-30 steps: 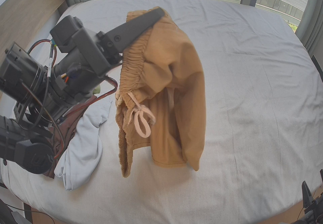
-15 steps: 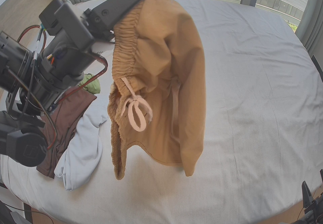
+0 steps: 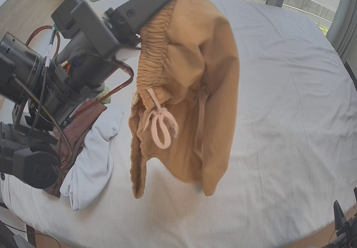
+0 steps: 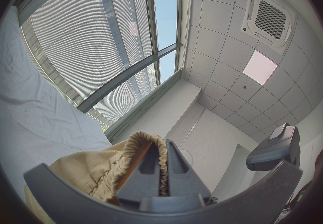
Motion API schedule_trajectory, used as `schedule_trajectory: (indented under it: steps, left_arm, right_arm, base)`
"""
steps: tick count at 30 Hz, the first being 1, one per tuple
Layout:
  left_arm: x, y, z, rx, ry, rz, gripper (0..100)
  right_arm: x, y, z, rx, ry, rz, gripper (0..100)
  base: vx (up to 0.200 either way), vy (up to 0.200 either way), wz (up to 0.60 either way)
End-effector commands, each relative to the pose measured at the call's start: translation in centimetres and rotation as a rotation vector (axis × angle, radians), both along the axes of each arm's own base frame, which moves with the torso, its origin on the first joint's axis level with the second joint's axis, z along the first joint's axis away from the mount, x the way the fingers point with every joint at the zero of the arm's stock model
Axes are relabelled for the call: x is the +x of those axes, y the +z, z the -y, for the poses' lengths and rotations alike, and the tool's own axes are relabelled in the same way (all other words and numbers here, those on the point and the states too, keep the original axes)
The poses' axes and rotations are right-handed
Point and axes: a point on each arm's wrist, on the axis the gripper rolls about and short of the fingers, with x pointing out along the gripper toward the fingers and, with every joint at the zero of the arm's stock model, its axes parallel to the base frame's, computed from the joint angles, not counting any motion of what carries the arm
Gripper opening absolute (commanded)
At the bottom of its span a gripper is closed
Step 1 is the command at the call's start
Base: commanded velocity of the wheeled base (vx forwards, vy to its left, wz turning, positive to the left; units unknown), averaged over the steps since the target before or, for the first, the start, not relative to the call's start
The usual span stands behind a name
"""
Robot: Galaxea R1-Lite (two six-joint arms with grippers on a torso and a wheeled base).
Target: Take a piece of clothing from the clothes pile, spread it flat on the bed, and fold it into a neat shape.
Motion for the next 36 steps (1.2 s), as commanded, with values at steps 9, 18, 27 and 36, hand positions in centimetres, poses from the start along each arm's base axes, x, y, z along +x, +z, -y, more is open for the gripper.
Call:
schedule_trajectory:
  steps: [9, 18, 27, 36]
  left_arm:
    - [0.9, -2.9, -0.4, 0.042, 0.049, -0.023, 0]
    - [2.2, -4.6, -0.7, 0.096, 0.115, -0.02, 0]
    - [4.0, -7.0, 0.6, 0.166, 0.166, 0.01, 0]
    - [4.9, -6.2, -0.3, 0.145, 0.205, 0.033, 0]
  right_arm:
    - [0.0, -0.5, 0.0, -0.001, 0.0, -0.006, 100]
    - [0.0, -0.5, 0.0, -0.004, 0.0, -0.006, 100]
    - [0.0, -0.5, 0.0, -0.005, 0.0, -0.006, 100]
    - [0.0, -0.5, 0.0, -0.005, 0.0, -0.007, 100]
  base:
    - [0.0, 0.0, 0.0]
    - [0.0, 0.0, 0.0]
    - [0.0, 0.0, 0.0]
    - [0.0, 0.0, 0.0]
